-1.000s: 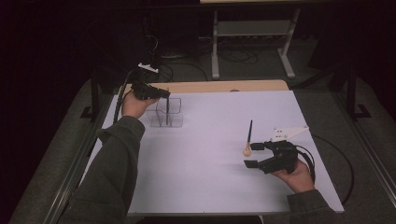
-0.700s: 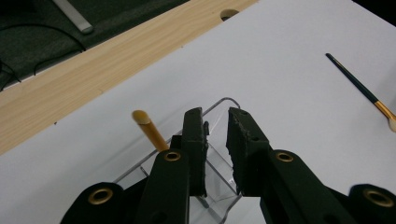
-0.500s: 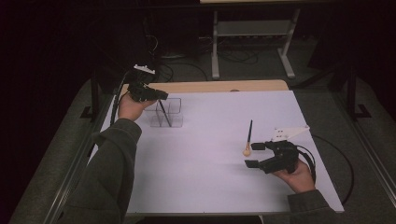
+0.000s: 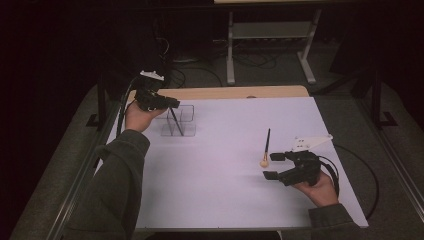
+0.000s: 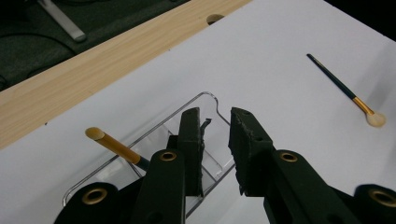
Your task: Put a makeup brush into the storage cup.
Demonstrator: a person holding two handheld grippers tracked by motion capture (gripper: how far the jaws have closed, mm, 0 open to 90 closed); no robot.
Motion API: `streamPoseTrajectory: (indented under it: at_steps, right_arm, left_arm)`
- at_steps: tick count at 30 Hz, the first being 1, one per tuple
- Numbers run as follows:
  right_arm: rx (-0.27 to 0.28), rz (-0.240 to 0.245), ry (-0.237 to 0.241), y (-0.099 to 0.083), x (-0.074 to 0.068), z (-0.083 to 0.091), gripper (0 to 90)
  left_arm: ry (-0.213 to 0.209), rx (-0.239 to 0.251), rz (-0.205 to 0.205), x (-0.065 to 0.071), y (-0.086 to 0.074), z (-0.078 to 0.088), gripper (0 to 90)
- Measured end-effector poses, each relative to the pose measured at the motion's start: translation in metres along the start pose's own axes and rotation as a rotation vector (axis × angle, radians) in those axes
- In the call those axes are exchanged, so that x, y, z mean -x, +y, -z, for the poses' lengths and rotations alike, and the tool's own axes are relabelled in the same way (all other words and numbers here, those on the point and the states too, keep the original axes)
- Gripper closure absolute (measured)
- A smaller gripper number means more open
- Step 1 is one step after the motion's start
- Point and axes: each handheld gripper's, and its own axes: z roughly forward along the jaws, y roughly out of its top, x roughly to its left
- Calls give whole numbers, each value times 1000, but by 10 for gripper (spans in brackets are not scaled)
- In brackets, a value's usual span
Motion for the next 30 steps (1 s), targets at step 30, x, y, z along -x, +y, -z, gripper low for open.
streamPoseTrajectory:
  at_steps: [30]
  right_arm:
    - [4,-4,-10,0,2,2,223]
  left_arm:
    - [-48,20,-54,26,-7,12,679]
